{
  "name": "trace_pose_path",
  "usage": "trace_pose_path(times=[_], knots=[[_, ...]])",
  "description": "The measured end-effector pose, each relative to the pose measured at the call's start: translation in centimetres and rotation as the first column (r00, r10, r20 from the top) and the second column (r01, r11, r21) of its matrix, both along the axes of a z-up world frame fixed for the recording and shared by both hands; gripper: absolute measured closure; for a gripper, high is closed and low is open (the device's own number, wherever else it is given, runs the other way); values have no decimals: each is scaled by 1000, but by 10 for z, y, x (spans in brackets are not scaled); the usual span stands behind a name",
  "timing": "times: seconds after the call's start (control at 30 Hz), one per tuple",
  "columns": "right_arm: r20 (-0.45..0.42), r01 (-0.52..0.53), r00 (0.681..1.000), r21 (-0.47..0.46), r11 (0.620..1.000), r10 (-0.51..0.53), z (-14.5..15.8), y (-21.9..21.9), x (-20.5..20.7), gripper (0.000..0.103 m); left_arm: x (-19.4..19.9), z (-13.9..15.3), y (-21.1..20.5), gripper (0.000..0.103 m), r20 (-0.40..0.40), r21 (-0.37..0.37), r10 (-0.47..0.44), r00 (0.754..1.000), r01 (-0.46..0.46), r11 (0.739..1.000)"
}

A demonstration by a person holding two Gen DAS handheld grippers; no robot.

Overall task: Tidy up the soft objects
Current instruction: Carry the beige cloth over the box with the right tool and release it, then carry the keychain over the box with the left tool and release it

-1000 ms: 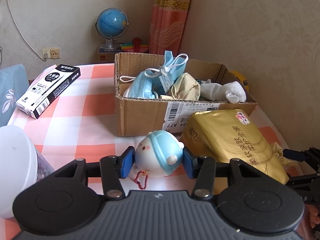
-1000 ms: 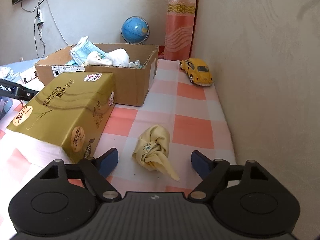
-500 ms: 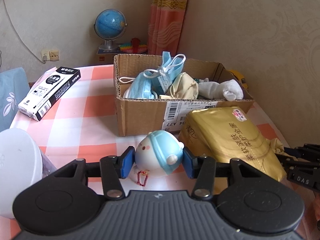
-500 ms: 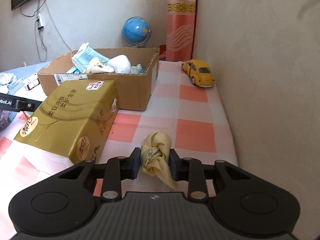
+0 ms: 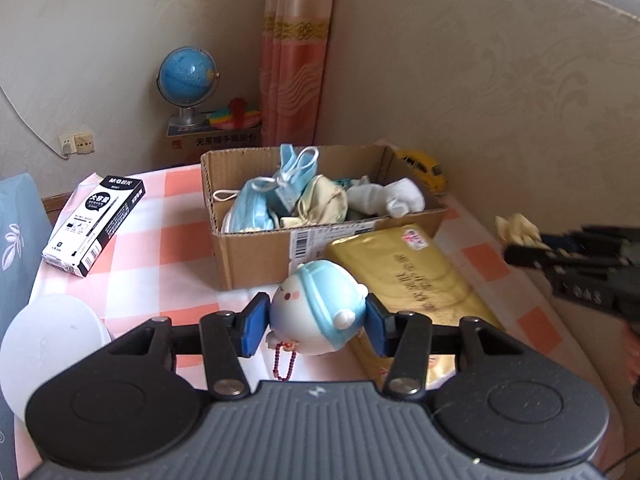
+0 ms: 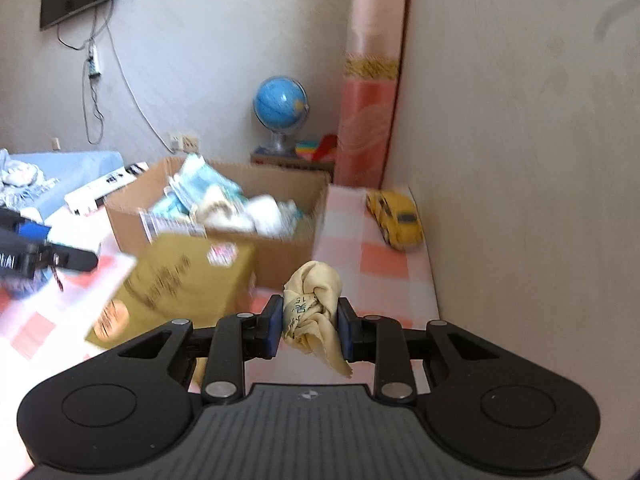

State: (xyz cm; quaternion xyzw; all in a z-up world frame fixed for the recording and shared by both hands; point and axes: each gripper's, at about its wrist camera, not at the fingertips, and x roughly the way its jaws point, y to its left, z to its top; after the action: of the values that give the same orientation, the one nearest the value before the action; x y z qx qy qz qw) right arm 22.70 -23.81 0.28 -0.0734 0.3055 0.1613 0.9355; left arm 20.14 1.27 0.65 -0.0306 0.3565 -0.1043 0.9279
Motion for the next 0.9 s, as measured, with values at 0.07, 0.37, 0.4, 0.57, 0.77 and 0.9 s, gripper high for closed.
trace_pose_path(times=[0.07, 0.37, 0.4, 0.57, 0.77, 0.9], knots=[[12, -18, 1000, 11, 1000, 18, 9, 7, 8, 71, -3, 4, 2, 53, 3, -9, -5, 1000, 5, 1000], [39, -130, 991, 37, 991, 128, 42, 57, 54, 71, -9, 10, 19, 53, 18, -10, 5, 1000, -5, 1000], [40, -142, 989, 33, 989, 141, 43, 66, 61, 71, -9, 10, 21, 53, 20, -10, 8, 1000, -8, 1000], [26, -184, 983, 20, 983, 183, 40, 98, 84, 61, -7, 10, 28, 53, 26, -7, 15, 1000, -15, 1000], [27, -159, 987, 37, 987, 158, 26, 101, 78, 12, -2, 13, 34, 53, 40, 5, 12, 999, -13, 1000], [15, -109, 994, 43, 993, 108, 25, 92, 59, 1, 7, 17, 34, 53, 36, 9, -3, 999, 3, 1000]])
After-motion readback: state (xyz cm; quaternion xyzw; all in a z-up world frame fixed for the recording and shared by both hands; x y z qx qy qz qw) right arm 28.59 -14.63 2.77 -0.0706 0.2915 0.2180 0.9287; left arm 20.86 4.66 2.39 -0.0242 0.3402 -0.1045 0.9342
